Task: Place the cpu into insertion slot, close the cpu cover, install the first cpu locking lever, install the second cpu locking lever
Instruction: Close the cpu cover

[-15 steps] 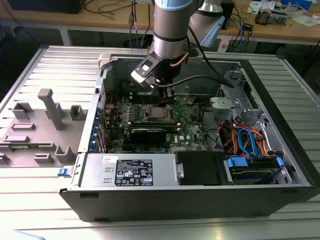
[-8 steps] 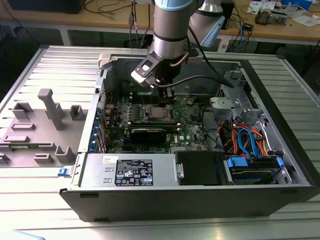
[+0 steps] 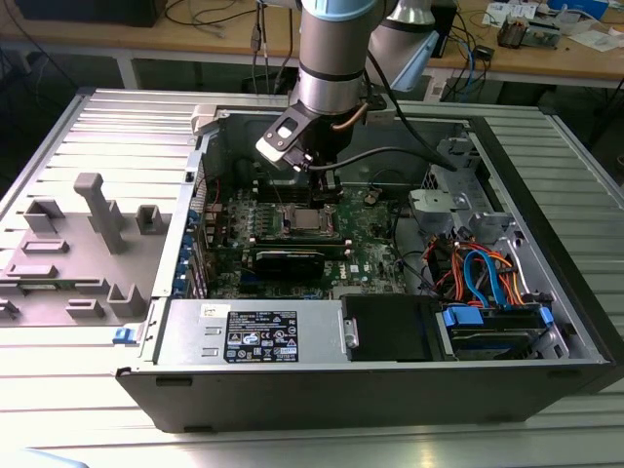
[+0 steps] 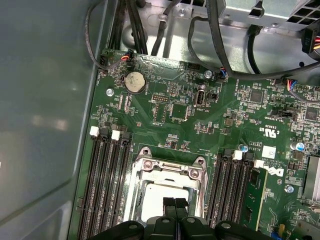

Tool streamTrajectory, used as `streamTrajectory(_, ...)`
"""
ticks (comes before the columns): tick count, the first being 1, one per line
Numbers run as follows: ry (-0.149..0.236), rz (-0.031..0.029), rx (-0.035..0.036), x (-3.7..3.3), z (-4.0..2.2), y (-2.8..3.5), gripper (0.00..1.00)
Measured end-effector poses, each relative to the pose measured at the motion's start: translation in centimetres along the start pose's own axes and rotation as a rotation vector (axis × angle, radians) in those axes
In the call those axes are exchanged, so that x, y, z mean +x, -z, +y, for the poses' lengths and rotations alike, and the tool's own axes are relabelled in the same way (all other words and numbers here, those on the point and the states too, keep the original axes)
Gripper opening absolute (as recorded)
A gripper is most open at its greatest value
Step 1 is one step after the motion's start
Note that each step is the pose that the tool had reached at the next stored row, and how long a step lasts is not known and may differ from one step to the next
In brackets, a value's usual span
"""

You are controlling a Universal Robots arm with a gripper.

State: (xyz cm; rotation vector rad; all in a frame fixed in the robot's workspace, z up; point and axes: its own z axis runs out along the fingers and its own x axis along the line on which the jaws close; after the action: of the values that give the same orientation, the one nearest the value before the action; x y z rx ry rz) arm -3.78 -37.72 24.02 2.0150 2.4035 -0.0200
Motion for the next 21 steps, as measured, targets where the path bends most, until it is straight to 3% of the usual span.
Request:
streamTrajectory(14, 0.008, 0.0, -0.0001, 0.0, 0.0, 0.0, 0.11)
streamTrajectory(18, 0.042, -0.0002, -0.0005, 0.0, 0.0, 0.0, 0.11)
streamTrajectory(21, 0.045, -0.0003, -0.0005, 0.0, 0.0, 0.0, 0.11)
